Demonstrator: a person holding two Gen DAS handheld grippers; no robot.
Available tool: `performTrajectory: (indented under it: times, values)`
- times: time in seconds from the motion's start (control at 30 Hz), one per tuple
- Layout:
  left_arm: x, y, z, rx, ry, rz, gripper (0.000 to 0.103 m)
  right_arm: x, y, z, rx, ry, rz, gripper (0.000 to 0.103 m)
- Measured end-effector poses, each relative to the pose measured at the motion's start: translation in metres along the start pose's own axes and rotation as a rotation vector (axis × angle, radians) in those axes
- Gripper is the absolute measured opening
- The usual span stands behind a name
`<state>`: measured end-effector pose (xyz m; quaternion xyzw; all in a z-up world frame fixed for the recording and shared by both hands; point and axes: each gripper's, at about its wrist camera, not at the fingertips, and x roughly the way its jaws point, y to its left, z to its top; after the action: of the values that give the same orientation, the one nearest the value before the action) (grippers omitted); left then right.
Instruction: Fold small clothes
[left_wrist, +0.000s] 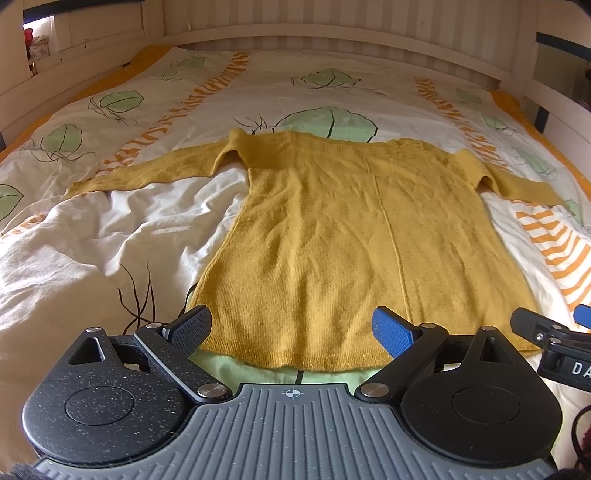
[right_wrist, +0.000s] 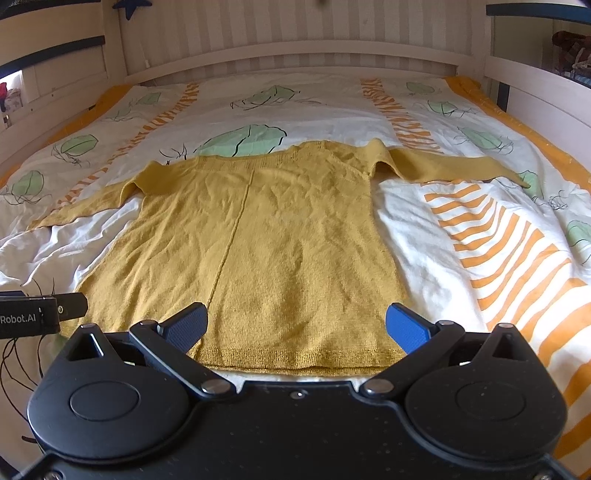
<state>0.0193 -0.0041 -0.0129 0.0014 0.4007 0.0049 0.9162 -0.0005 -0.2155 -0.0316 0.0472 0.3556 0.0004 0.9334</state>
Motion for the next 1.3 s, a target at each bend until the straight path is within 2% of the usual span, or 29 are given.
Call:
performTrajectory:
  times: [0.33,0.7,0.93,1.13,1.3]
  values:
    - [0.016,-0.003,0.021,0.016,0.01,-0.015,0.095,0.018,-0.005,0.013,0.002,0.048,0.007,0.102]
    - [0.048,-0.003,0.066,0.025,0.01,-0.041,0.094,0.05,-0.02,0.055,0.025,0.098,0.021,0.102]
    - [0.086,-0.006,0.092,0.067,0.023,-0.043,0.094,0.087,-0.041,0.087,0.057,0.136,0.025,0.102]
    - [0.12,-0.008,0.123,0.098,0.039,-0.079,0.094,0.119,-0.068,0.112,0.116,0.172,0.073,0.102]
    - [0.146,-0.008,0.152,0.079,0.002,-0.067,0.094,0.135,-0.101,0.139,0.186,0.137,0.092,0.102]
